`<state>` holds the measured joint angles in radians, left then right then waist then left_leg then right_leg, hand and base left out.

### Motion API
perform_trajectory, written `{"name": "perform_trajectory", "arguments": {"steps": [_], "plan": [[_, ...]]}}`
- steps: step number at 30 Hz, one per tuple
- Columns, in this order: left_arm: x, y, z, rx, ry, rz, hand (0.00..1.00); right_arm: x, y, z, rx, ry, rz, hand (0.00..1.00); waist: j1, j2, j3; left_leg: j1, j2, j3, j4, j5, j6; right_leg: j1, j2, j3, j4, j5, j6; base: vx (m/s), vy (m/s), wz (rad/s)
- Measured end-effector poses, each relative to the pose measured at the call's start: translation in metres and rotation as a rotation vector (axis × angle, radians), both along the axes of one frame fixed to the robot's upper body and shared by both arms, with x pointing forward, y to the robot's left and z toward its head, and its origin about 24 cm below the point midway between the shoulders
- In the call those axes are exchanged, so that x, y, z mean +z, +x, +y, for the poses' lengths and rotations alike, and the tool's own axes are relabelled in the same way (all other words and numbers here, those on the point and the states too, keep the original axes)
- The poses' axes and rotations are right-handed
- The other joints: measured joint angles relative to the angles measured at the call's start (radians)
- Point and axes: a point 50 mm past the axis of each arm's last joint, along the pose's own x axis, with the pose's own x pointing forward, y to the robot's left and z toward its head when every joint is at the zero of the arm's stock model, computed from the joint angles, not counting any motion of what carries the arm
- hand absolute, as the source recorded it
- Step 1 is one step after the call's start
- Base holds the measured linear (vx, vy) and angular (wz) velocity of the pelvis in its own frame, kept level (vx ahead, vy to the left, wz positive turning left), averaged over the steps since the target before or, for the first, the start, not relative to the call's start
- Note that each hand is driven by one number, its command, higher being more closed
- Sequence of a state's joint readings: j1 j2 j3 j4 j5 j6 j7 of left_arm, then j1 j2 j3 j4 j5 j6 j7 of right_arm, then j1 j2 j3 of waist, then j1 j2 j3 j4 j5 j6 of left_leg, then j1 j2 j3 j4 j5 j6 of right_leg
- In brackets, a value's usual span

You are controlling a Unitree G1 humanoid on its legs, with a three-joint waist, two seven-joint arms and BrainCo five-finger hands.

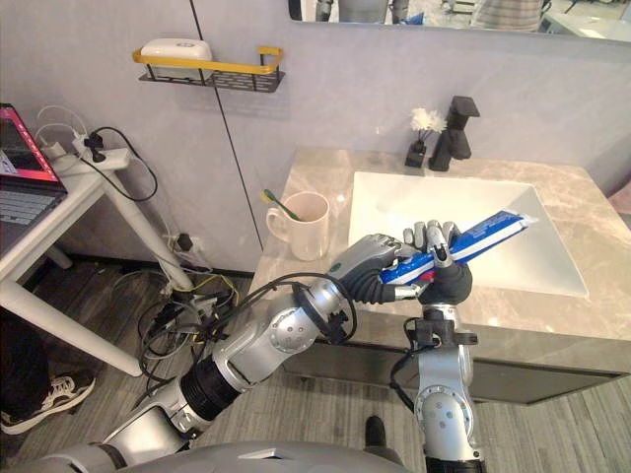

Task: Organize washtable

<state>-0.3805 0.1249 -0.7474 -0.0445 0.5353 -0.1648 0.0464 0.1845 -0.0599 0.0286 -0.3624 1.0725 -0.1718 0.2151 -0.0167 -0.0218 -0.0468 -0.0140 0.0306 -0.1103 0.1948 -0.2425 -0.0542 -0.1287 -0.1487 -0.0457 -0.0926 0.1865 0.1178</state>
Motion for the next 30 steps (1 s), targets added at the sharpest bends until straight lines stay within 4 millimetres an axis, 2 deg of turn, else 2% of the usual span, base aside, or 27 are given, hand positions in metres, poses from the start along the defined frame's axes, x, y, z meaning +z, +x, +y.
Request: {"name": "perform_trajectory", "arguments": {"steps": [3, 6, 9, 12, 14, 25, 30], "plan": [[-0.002, -0.001, 0.002, 0.008, -0.006, 0.014, 0.0, 0.001, 0.0, -0.001, -0.004, -0.004, -0.002, 1.0, 0.001, 0.003, 0.002, 0.001, 0.0, 0.001, -0.001, 0.0, 0.0, 0.0, 0.0, 0.001, 0.0, 0.0, 0.0, 0.0, 0.0, 0.0], [-0.006, -0.004, 0.015, 0.049, -0.031, 0.048, 0.0, 0.004, 0.001, -0.007, -0.031, -0.008, -0.02, 1.0, 0.001, 0.013, 0.01, 0.002, 0.0, 0.003, -0.001, 0.0, 0.0, 0.0, 0.0, 0.002, 0.0, 0.0, 0.0, 0.0, 0.0, 0.0], [0.014, -0.008, 0.045, 0.143, -0.13, -0.002, 0.0, 0.013, -0.003, -0.022, -0.105, -0.017, -0.06, 1.0, 0.007, 0.025, 0.017, 0.002, 0.001, 0.002, -0.002, 0.0, 0.0, 0.0, 0.001, 0.001, 0.0, 0.0, 0.0, 0.0, 0.0, 0.0], [0.046, -0.019, 0.082, 0.255, -0.275, -0.116, 0.0, 0.018, -0.007, -0.037, -0.186, -0.025, -0.087, 1.0, 0.015, 0.025, 0.017, 0.006, 0.001, -0.001, -0.003, 0.0, 0.0, 0.005, 0.0, -0.002, 0.0, 0.0, 0.0, 0.0, 0.001, 0.02], [0.053, -0.026, 0.097, 0.293, -0.32, -0.145, 0.0, 0.02, -0.009, -0.042, -0.212, -0.028, -0.095, 1.0, 0.022, 0.025, 0.017, 0.008, 0.001, -0.003, -0.004, 0.0, 0.0, 0.007, 0.0, -0.003, 0.0, 0.0, 0.0, 0.0, 0.002, 0.02], [0.058, -0.052, 0.146, 0.516, -0.396, -0.203, 0.0, 0.025, -0.013, -0.051, -0.265, -0.037, -0.12, 1.0, 0.036, 0.025, 0.017, 0.006, 0.001, -0.027, -0.008, 0.004, -0.002, 0.018, -0.003, -0.026, 0.0, -0.005, -0.001, 0.0, -0.003, 0.06], [0.049, -0.059, 0.167, 0.647, -0.381, -0.179, 0.0, 0.03, -0.012, -0.055, -0.3, -0.075, -0.136, 1.0, 0.057, 0.02, 0.016, 0.006, 0.001, -0.042, -0.013, 0.008, -0.002, 0.026, -0.006, -0.047, 0.0, -0.01, -0.001, 0.0, -0.003, 0.09]]}}
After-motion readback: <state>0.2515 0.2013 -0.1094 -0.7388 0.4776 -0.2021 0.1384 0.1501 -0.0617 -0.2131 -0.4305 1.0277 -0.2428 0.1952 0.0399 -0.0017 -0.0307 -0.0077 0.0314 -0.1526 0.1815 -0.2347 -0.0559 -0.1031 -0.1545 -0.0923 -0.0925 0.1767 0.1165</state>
